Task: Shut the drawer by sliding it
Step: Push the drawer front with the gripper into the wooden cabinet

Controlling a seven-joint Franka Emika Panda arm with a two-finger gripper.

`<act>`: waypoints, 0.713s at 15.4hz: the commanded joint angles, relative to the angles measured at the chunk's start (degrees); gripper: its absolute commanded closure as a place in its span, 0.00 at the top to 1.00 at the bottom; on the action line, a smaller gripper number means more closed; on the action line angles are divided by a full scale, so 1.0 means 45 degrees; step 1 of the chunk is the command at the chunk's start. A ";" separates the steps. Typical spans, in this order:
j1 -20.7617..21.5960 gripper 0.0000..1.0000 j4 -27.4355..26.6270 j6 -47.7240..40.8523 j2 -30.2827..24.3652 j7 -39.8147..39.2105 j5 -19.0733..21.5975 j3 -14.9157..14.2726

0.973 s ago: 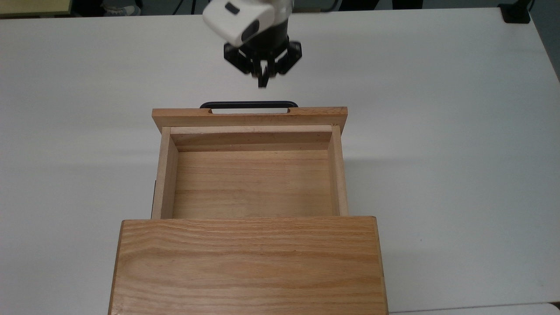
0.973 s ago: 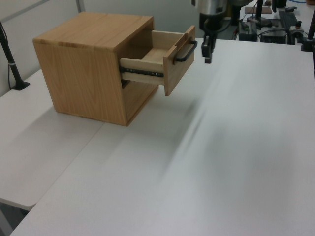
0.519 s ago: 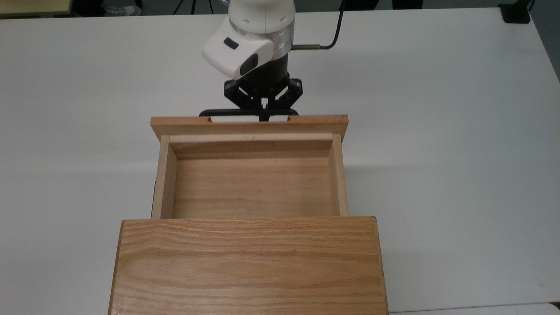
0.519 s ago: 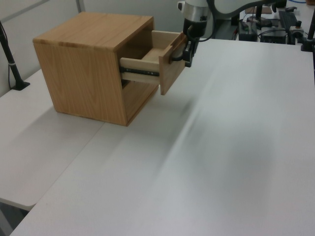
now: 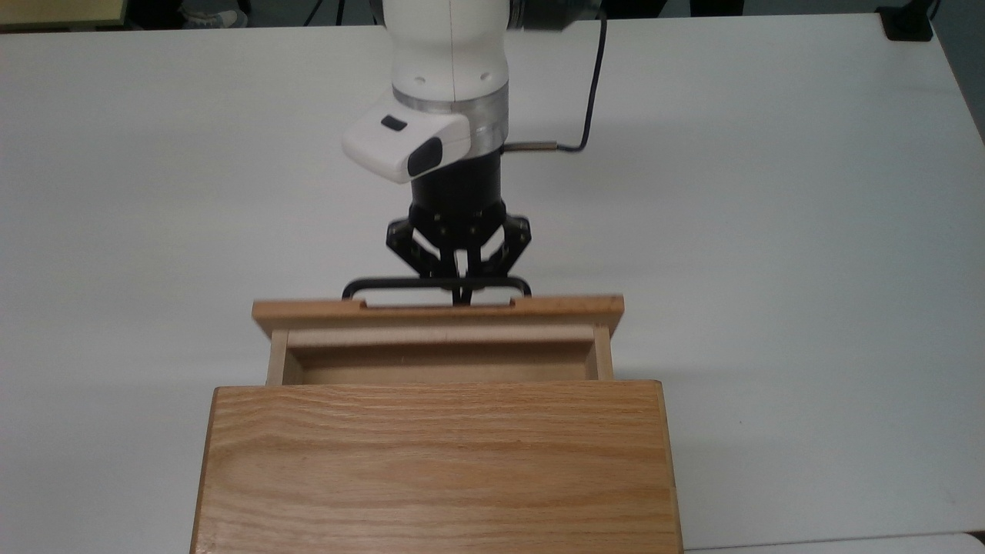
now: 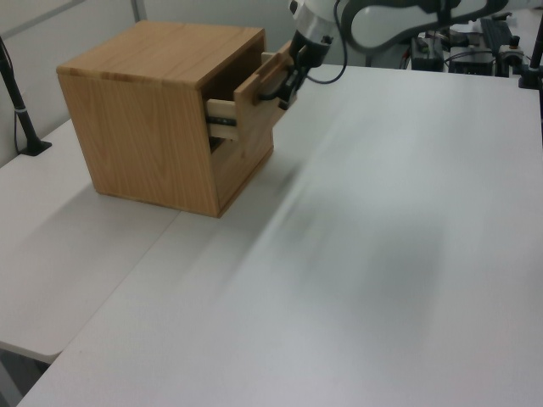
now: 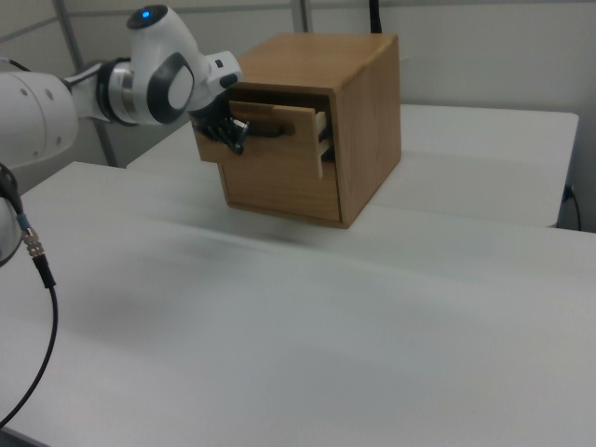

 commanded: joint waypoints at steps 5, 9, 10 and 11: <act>-0.0205 0.00 0.0385 0.5074 0.1534 -0.0049 0.0145 -0.0063; -0.0284 0.00 0.0385 0.5955 0.1847 -0.0049 0.0145 -0.0063; -0.0284 0.00 0.0405 0.6207 0.1983 -0.0049 0.0145 -0.0063; -0.0303 0.00 0.0405 0.6577 0.2042 -0.0049 0.0125 -0.0063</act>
